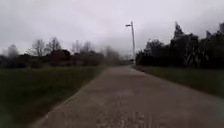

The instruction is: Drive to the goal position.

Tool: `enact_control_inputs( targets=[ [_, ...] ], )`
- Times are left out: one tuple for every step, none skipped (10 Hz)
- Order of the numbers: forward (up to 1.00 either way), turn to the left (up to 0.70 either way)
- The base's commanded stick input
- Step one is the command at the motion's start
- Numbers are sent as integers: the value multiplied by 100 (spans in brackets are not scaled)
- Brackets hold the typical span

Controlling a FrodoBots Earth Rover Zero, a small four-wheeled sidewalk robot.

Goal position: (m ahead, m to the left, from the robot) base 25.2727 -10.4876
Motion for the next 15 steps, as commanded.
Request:
enact_control_inputs(
  targets=[
    [85,0],
    [85,-5],
    [85,-14],
    [85,-22],
    [85,-28],
    [85,-33],
    [85,-33],
    [85,-33],
    [85,-33],
    [85,-33],
    [85,-33],
    [85,-33],
    [85,0],
    [85,0],
    [85,0]
  ],
)
